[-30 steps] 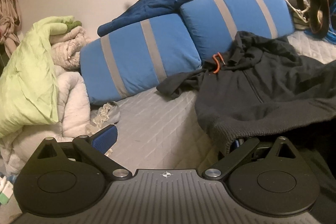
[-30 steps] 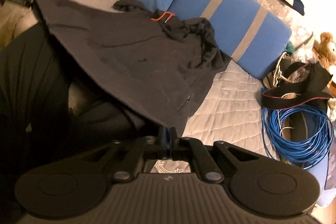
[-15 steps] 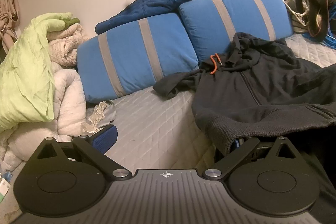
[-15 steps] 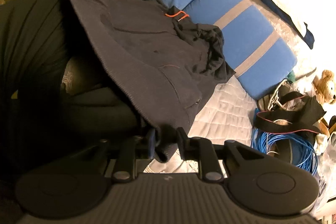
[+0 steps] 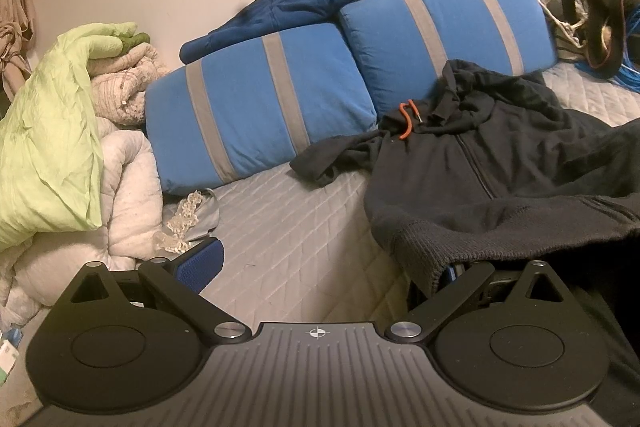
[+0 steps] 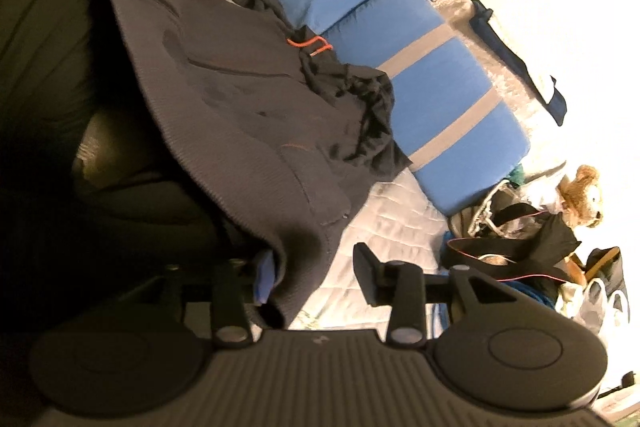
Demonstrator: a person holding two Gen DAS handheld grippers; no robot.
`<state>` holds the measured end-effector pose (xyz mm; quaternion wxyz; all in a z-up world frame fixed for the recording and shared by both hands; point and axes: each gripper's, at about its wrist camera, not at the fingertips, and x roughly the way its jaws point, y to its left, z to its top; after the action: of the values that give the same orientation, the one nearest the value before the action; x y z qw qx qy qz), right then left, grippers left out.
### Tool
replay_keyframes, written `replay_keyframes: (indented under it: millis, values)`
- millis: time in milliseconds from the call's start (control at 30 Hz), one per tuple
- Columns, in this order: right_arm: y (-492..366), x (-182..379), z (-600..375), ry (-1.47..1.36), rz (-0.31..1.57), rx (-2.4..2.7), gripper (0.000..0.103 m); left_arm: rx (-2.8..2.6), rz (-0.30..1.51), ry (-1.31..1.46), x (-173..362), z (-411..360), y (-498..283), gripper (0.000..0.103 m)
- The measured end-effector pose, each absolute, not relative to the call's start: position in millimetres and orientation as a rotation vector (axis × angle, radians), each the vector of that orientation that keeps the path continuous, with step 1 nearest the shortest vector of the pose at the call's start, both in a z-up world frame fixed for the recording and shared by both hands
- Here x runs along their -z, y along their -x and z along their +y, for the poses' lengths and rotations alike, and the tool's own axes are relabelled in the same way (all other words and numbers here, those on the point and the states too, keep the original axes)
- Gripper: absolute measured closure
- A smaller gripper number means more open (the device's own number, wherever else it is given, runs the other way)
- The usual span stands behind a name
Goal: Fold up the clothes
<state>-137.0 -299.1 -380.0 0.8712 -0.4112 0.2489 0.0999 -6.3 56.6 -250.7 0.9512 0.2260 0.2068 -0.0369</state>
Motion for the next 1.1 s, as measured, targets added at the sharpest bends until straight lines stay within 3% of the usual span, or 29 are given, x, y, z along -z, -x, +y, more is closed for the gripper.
replay_keyframes:
  millis: [333, 700, 867, 1100]
  values:
    - [142, 347, -291, 0.792, 0.465, -0.226, 0.047, 0.076, 0.423, -0.459, 250, 57, 6, 0.001]
    - [128, 371, -283, 0.929, 0.522, -0.209, 0.049, 0.083, 0.424, -0.45, 251, 59, 5, 0.001]
    - [128, 377, -273, 0.996, 0.517, -0.25, 0.062, 0.083, 0.425, -0.453, 252, 59, 5, 0.001]
    - [132, 379, -263, 1.101, 0.49, -0.29, 0.1, 0.081, 0.422, -0.46, 253, 60, 4, 0.001]
